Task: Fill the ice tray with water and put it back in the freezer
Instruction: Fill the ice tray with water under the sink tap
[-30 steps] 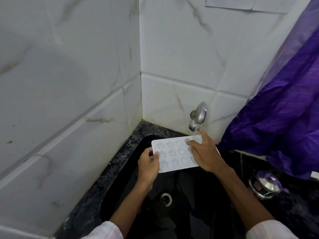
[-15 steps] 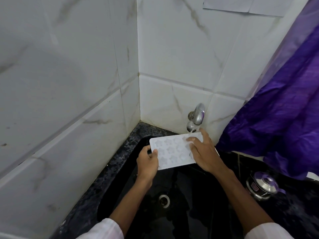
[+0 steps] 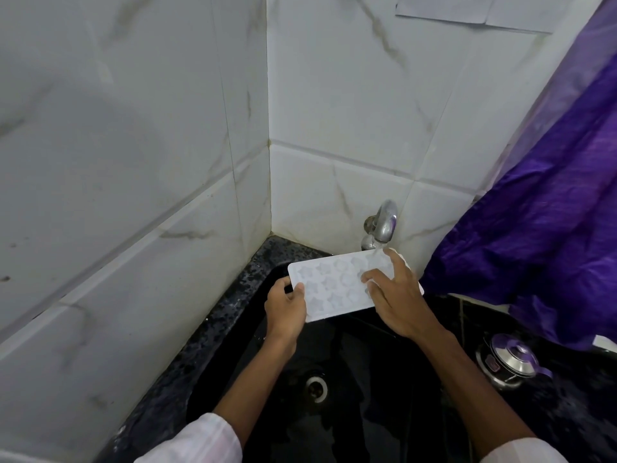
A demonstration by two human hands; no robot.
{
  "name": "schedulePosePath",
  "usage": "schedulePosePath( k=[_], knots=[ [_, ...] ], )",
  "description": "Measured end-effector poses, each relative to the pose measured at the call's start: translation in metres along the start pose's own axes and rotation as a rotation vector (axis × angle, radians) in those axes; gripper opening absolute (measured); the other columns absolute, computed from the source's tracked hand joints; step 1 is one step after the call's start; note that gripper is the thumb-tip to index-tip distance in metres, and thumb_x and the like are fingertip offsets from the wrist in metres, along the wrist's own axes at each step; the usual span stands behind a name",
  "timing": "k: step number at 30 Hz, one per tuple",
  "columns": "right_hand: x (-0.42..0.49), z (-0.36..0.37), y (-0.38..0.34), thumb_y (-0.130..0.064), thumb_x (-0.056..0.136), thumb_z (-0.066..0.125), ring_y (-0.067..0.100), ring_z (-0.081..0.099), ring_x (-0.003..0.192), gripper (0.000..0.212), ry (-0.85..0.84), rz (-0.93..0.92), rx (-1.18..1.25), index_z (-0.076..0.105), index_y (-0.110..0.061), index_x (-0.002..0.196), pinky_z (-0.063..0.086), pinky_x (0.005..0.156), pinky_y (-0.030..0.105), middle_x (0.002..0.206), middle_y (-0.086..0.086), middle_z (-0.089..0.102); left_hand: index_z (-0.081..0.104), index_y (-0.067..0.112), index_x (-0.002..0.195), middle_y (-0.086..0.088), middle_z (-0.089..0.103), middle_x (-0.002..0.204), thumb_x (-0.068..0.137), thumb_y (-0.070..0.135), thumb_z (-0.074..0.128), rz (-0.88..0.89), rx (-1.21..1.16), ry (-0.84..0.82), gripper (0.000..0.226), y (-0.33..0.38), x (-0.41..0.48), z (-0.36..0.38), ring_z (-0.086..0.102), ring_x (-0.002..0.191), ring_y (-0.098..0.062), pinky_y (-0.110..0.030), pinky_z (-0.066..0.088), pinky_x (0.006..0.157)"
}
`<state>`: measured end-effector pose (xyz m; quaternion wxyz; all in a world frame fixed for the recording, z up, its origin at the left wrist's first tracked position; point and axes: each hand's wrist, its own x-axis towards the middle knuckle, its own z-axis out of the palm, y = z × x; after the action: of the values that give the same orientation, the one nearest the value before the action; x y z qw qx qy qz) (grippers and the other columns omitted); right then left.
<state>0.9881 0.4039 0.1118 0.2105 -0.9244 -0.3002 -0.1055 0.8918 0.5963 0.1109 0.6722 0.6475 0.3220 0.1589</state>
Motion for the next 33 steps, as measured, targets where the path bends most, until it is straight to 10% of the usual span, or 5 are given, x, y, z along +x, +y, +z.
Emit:
schedulePosePath(
  k=[33],
  knots=[
    [-0.003,-0.004,-0.012,-0.033,0.102,0.035,0.03,0.014,0.143,0.034,-0.097,0.048,-0.01,0.061,-0.028,0.123,0.017,0.115,0.058,0.157,0.018,0.016,0.063,0.016,0.113,-0.001,0.071,0.1,0.1,0.018,0.051,0.01,-0.013,0.032,0.017,0.002,-0.001,-0.008,0.071,0.089,-0.016,-0.037,0.061,0.076]
  ],
)
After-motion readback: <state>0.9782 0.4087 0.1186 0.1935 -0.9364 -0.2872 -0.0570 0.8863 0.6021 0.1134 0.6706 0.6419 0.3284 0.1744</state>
